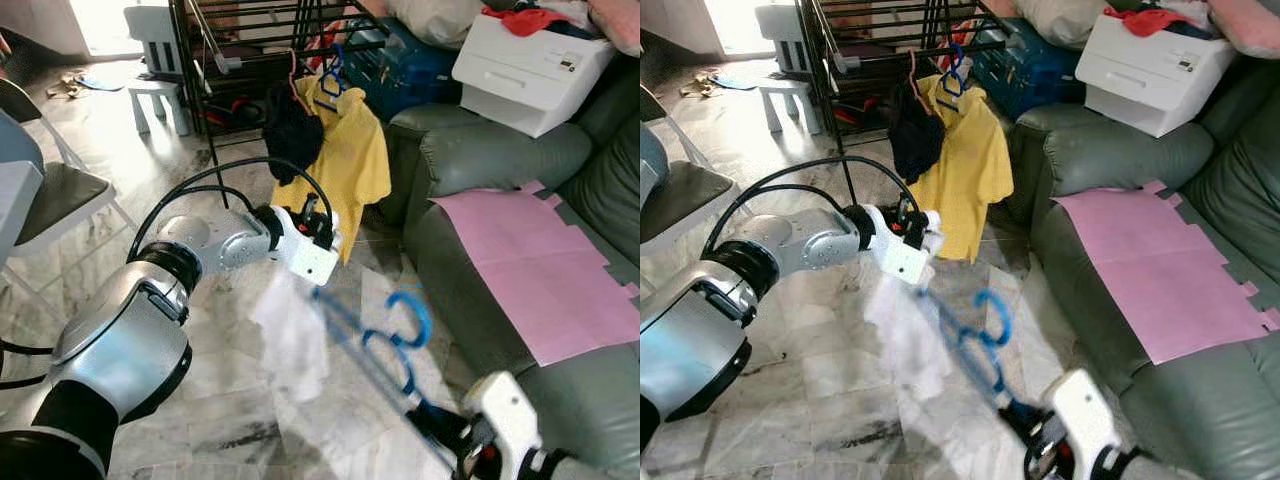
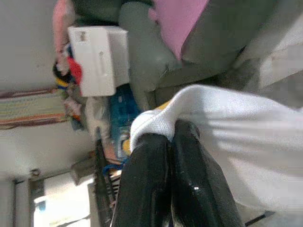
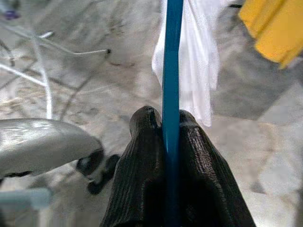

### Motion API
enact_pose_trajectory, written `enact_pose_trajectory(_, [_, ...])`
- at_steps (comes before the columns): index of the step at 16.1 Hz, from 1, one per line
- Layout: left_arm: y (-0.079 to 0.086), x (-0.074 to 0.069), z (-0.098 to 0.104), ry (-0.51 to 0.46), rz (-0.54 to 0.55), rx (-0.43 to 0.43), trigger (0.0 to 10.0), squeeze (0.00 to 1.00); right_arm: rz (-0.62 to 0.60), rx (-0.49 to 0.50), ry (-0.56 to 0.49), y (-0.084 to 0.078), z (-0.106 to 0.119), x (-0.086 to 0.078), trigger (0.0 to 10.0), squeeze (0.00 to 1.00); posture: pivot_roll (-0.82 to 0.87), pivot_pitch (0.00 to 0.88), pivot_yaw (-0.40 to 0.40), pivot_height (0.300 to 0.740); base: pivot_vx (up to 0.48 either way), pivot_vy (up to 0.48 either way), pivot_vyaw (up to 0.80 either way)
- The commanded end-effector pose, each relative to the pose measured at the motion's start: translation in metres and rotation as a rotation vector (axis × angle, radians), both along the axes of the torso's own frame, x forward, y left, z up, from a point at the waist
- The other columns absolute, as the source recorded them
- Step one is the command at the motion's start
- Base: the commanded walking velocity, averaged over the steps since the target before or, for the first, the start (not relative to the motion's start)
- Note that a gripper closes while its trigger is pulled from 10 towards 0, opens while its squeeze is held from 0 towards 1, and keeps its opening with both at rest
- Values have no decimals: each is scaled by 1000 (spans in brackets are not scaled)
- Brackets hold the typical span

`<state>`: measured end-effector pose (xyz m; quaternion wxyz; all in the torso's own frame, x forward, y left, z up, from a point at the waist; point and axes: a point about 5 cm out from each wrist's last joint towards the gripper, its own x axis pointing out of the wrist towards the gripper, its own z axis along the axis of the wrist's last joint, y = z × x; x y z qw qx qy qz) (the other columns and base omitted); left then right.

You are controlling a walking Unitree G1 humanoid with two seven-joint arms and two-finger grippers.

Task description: Hang hanger

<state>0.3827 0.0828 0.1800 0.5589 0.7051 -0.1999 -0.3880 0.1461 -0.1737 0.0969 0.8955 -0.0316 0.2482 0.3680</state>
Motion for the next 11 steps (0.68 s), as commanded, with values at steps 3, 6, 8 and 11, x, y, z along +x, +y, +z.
enact_pose_trajectory(3, [-16, 3, 32, -100, -55, -125, 10000, 0, 62, 43, 11, 12, 0, 3, 10000, 0, -45, 0, 8, 740, 0, 0, 0])
enact_pose_trajectory(6, [-20, 1, 35, -114, -91, -151, 10000, 0, 33, 23, -30, 13, 0, 16, 10000, 0, -39, 0, 5, 740, 0, 0, 0])
enact_pose_trajectory(8, [-14, 1, 23, -68, -72, -75, 10000, 0, 18, -8, -47, 2, 7, 13, 10000, 0, -40, 0, 6, 740, 0, 0, 0])
enact_pose_trajectory(11, [-1, 6, 6, -73, 22, 51, 10000, 0, -6, -137, 22, -26, 0, -5, 10000, 0, -61, 0, 10, 740, 0, 0, 0])
